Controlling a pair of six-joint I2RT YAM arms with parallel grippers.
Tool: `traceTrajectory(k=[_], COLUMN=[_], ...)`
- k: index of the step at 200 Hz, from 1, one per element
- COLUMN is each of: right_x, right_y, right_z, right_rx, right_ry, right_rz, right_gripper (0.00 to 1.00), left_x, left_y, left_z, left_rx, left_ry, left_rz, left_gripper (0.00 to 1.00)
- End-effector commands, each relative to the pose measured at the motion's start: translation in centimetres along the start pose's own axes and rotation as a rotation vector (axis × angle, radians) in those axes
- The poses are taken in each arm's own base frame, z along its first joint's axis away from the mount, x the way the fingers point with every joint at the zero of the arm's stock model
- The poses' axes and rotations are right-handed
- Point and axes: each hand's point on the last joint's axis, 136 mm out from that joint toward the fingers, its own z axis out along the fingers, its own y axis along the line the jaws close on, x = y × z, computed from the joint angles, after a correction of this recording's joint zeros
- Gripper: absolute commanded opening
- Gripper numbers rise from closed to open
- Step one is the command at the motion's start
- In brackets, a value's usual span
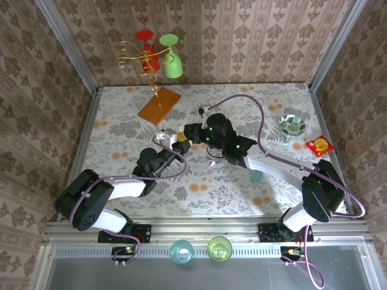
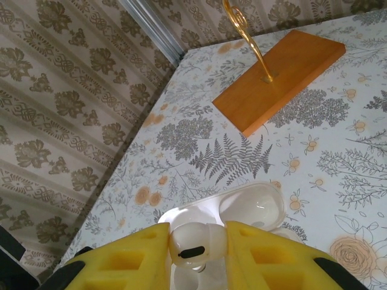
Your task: Insert wireless bluetooth earbuds into charging case
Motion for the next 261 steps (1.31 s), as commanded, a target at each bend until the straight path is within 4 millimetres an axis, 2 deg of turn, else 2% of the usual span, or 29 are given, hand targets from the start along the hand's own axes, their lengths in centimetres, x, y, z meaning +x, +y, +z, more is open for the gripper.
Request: traceTrajectory(k=[1,57,131,175,234,261], right_x=[-0.8,1.0,3.1,3.1,2.7,3.0], right_y=[-0.3,-0.7,-1.2,-1.4,-0.3,-0.5], right_z=[0.4,0.8,0.0,-0.7,-1.4,-1.4], right_rx=[0.030,0.020,0.008,0.013,-0.029,-0.021], right_ry=[-0.016,0.030,0.076,0.067,0.069,0.083], right_rz=[-0.022,-0.010,0.023,0.030,0.044,0.047], right_gripper=[0.29,0.29,0.30,0.30,0.30,0.30], left_x=[-2.6,-3.0,-3.3,-3.2,-2.8,-2.8], left_y=[-1.7,-1.5,-1.0,-0.8,-0.6,-0.7], left_z=[0.5,0.6,0.6,0.5,0.7,0.7], left_rx=[0.070,0.053,0.022,0.010,0.006,0.011], left_ry=[-0.083,-0.097,-0.109,-0.109,-0.097,-0.098], left_rz=[0.010,0.000,0.005,0.016,0.022,0.028], left_gripper=[0.00,0.00,0.00,0.00,0.00,0.00])
